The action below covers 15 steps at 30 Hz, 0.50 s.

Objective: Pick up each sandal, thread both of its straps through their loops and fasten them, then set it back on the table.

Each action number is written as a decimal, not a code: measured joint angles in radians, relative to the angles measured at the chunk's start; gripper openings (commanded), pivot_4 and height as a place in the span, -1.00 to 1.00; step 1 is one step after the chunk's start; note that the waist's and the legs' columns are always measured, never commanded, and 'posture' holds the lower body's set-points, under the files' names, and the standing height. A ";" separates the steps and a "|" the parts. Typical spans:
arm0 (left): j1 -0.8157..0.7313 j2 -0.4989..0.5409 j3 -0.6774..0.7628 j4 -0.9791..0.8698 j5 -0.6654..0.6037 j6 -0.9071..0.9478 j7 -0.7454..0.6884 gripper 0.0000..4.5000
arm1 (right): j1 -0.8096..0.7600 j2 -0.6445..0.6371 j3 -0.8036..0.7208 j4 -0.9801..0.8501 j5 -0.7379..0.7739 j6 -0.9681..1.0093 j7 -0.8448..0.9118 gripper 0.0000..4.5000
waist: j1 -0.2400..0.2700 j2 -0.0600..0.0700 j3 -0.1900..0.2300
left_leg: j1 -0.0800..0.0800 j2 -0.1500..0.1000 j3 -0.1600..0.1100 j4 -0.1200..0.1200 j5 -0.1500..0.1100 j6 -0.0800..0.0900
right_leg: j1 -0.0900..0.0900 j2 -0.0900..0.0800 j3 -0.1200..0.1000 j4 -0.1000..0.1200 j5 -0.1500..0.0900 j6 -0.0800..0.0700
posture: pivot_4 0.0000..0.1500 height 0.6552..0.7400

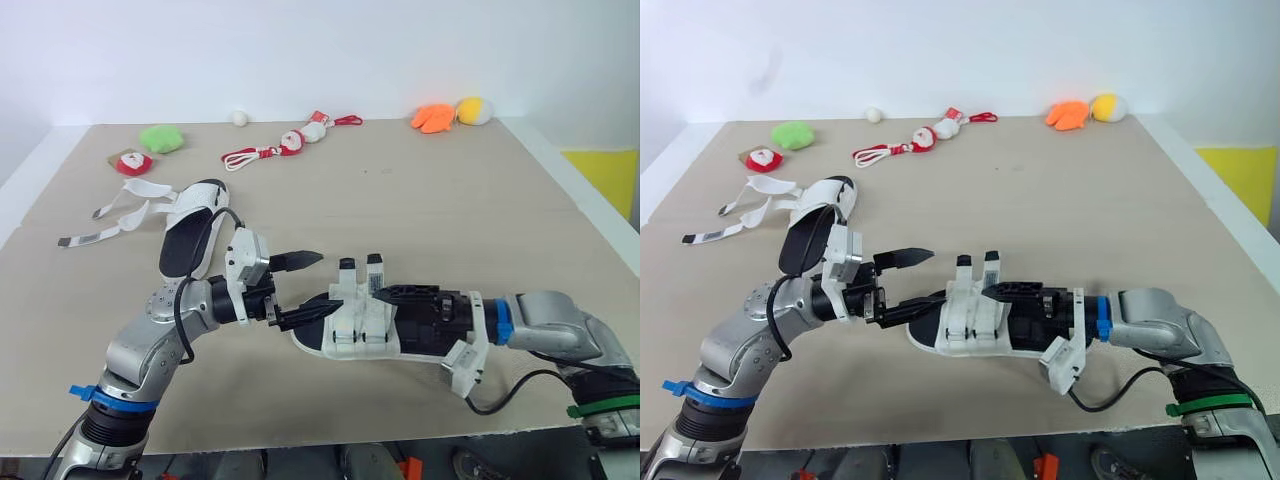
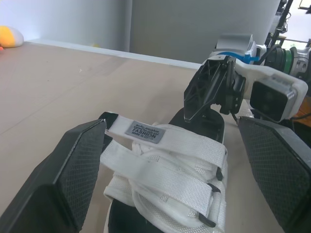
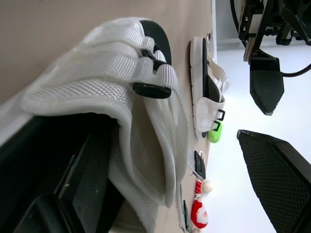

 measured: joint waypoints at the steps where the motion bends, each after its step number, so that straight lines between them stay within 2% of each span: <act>1: 0.000 0.000 0.000 0.000 0.000 0.000 0.002 1.00 | -0.006 0.005 0.000 0.001 -0.015 -0.001 -0.019 0.63 | 0.000 0.000 0.000 | 0.000 0.000 0.000 0.000 0.000 0.000 | 0.000 0.000 0.000 0.000 0.000 0.000 | 1.00 1.00; 8: 0.000 -0.001 0.000 0.000 0.000 0.000 0.013 1.00 | -0.011 -0.003 0.011 0.029 -0.070 -0.035 -0.098 -0.97 | 0.000 0.000 0.000 | 0.000 -0.001 0.000 0.000 0.000 0.000 | 0.000 0.000 0.001 0.000 0.000 -0.001 | 1.00 1.00; 15: -0.014 -0.007 0.000 0.016 0.000 0.000 0.015 1.00 | -0.014 -0.027 0.031 0.037 -0.071 -0.033 -0.138 -0.97 | 0.000 0.000 0.000 | 0.000 -0.001 0.000 0.001 0.000 0.000 | 0.000 -0.001 0.001 0.000 0.000 -0.001 | 1.00 1.00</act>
